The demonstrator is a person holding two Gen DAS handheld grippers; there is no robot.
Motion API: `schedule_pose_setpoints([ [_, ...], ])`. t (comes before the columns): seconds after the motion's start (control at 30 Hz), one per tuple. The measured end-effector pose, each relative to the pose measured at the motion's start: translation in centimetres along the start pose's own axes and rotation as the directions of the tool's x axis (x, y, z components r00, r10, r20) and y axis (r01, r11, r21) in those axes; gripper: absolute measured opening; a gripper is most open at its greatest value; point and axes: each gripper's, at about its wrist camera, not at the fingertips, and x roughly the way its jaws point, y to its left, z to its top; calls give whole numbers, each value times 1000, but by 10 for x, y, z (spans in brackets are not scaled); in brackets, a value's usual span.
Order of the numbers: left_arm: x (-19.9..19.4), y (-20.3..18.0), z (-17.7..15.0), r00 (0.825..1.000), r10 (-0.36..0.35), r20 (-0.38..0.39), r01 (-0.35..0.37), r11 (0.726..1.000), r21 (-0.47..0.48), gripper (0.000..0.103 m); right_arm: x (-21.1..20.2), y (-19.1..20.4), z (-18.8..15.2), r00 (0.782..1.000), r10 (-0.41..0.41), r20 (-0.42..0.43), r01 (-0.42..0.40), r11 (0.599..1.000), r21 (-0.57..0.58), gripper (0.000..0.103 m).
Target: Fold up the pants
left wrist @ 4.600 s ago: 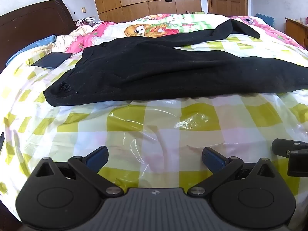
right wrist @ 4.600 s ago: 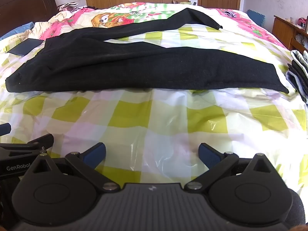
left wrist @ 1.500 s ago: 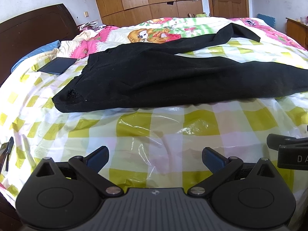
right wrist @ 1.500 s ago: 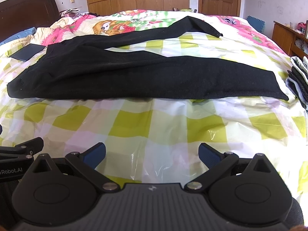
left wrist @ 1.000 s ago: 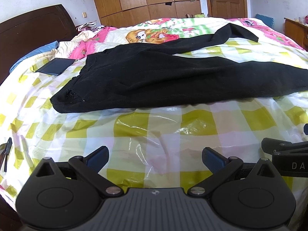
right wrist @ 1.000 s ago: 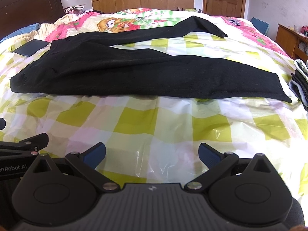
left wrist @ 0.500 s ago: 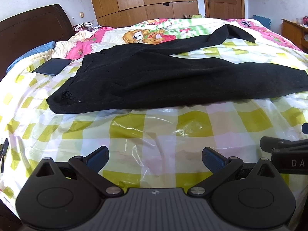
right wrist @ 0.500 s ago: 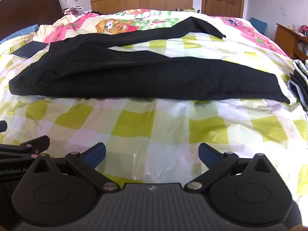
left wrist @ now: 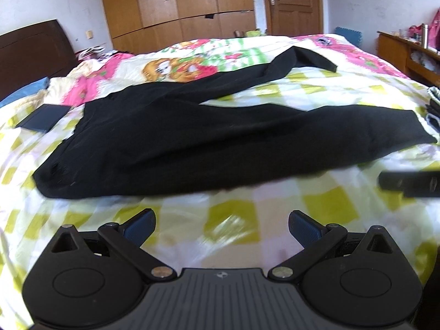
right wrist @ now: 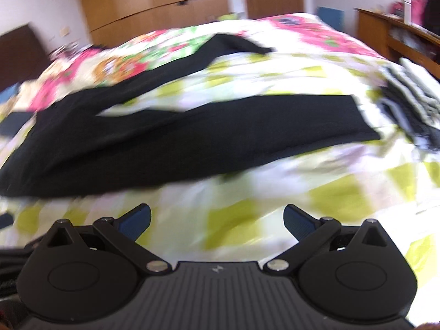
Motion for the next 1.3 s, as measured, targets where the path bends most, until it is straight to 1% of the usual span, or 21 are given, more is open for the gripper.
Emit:
schedule_pose_setpoints([
  [0.13, 20, -22, 21, 998, -65, 16, 64, 998, 19, 103, 13, -63, 28, 998, -62, 3, 61, 985, 160, 102],
  [0.23, 36, -46, 35, 994, -99, 39, 95, 992, 80, 103, 29, -109, 40, 995, -96, -5, 94, 957, 275, 102],
  [0.37, 56, -80, 49, 991, -115, 61, 103, 979, 175, 103, 64, -154, 48, 998, -50, -32, 59, 907, 417, 97],
  [0.43, 64, -91, 52, 990, -123, 65, 107, 972, 207, 103, 75, -165, 51, 1000, -29, -6, 29, 884, 466, 97],
  [0.5, 69, -100, 54, 989, -132, 66, 114, 968, 222, 103, 84, -176, 58, 1000, -12, 24, -2, 857, 515, 91],
  [0.53, 71, -102, 55, 989, -137, 62, 120, 966, 228, 103, 88, -181, 61, 1000, -17, 25, 1, 842, 539, 81],
  [0.57, 74, -106, 56, 988, -143, 59, 126, 964, 234, 103, 91, -188, 64, 999, -16, 31, -4, 829, 559, 67],
  [0.6, 76, -110, 58, 987, -148, 56, 131, 962, 240, 103, 94, -193, 66, 999, -11, 36, -12, 815, 579, 58],
  [0.63, 78, -114, 58, 987, -151, 55, 133, 960, 246, 103, 97, -199, 66, 999, 2, 40, -26, 798, 602, 34],
  [0.67, 79, -117, 59, 987, -154, 54, 136, 958, 251, 103, 101, -206, 66, 999, 26, 38, -44, 778, 627, 17],
  [0.73, 82, -123, 59, 986, -155, 54, 136, 955, 263, 103, 106, -219, 61, 995, 87, 44, -94, 723, 684, 7],
  [0.77, 83, -126, 60, 987, -155, 47, 137, 953, 271, 103, 107, -226, 58, 992, 113, 59, -121, 694, 710, 6],
  [0.8, 84, -129, 60, 987, -156, 39, 140, 951, 278, 103, 105, -231, 56, 989, 128, 76, -142, 674, 725, 5],
  [0.83, 85, -133, 60, 987, -159, 35, 143, 949, 282, 103, 99, -235, 54, 988, 127, 91, -153, 671, 726, 5],
  [0.9, 83, -139, 61, 984, -176, 31, 160, 943, 291, 103, 85, -242, 54, 991, 93, 101, -137, 695, 706, 5],
  [0.97, 78, -146, 60, 979, -201, 36, 181, 935, 305, 103, 77, -249, 54, 995, 46, 85, -92, 727, 680, 5],
  [1.07, 71, -156, 57, 971, -236, 42, 211, 923, 322, 103, 74, -259, 55, 999, 7, 46, -35, 750, 661, 5],
  [1.17, 62, -155, 53, 964, -261, 50, 231, 915, 331, 103, 72, -247, 64, 997, -71, 12, 51, 815, 578, 5],
  [1.2, 58, -151, 52, 964, -259, 60, 225, 915, 336, 103, 71, -242, 67, 996, -93, 1, 77, 833, 548, 5],
  [1.23, 55, -145, 52, 966, -249, 72, 211, 917, 338, 103, 71, -236, 71, 993, -113, -17, 105, 845, 525, 8],
  [1.3, 49, -123, 51, 971, -218, 100, 176, 930, 322, 103, 66, -222, 78, 979, -194, -62, 200, 870, 450, 15],
])
